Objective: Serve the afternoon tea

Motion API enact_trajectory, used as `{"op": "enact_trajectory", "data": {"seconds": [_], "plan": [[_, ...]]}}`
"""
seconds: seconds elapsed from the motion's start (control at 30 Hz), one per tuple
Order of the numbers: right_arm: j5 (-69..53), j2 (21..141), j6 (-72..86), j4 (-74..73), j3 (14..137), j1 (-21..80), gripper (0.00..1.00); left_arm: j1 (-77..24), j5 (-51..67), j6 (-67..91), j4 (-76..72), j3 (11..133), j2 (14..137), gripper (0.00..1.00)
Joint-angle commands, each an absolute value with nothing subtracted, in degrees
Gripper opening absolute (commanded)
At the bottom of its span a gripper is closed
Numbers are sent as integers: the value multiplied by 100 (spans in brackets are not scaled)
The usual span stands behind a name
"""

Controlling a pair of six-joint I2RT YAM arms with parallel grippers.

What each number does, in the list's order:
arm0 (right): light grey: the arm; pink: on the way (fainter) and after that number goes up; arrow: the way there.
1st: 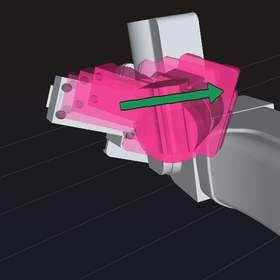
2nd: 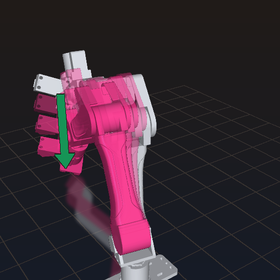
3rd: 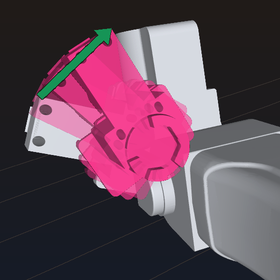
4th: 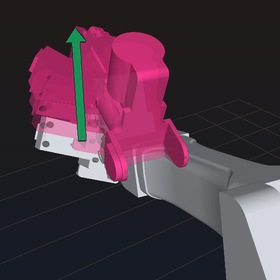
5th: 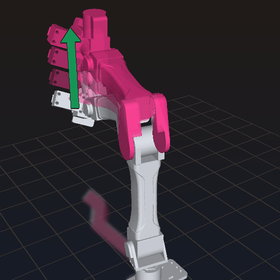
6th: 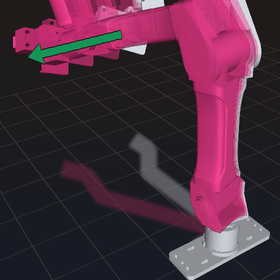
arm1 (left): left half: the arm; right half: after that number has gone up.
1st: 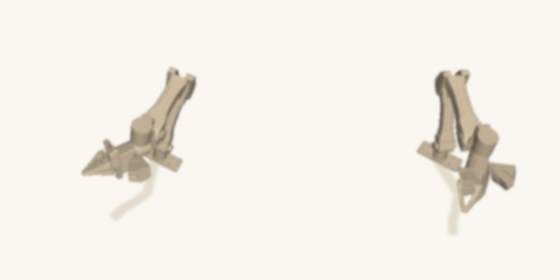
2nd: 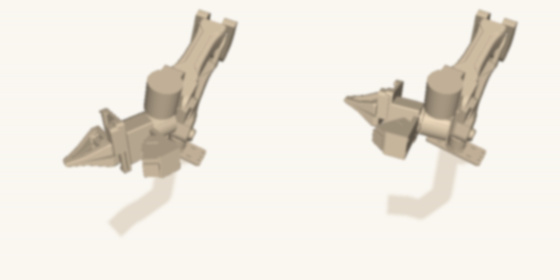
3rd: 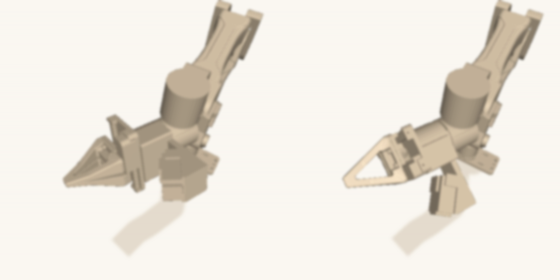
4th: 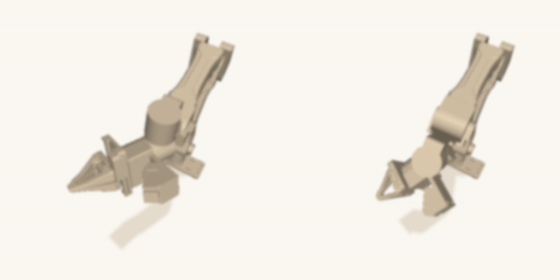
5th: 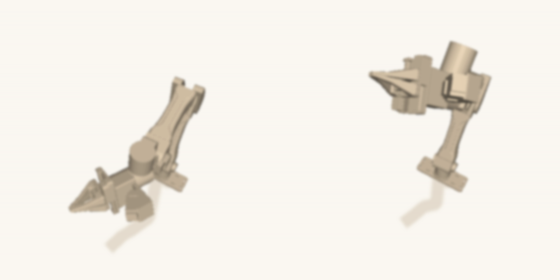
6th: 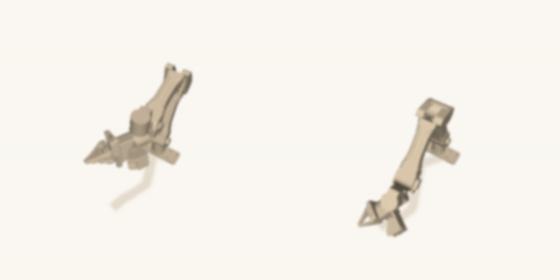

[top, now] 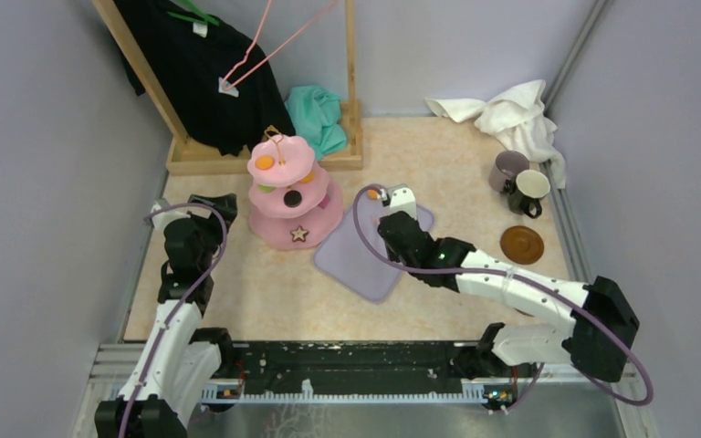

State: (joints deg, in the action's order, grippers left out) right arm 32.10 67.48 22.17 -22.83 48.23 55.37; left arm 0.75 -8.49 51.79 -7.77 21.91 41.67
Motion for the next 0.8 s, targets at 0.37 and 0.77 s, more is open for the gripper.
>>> {"op": "enact_trajectory", "data": {"seconds": [0.37, 0.77], "plan": [[2408, 7786, 2122, -546, 4594, 4615, 30, 93, -888, 5102, -1002, 2171, 4177, 97], [2324, 8437, 1964, -362, 4917, 4356, 33, 89, -883, 5106, -1028, 2166, 4206, 97]]}}
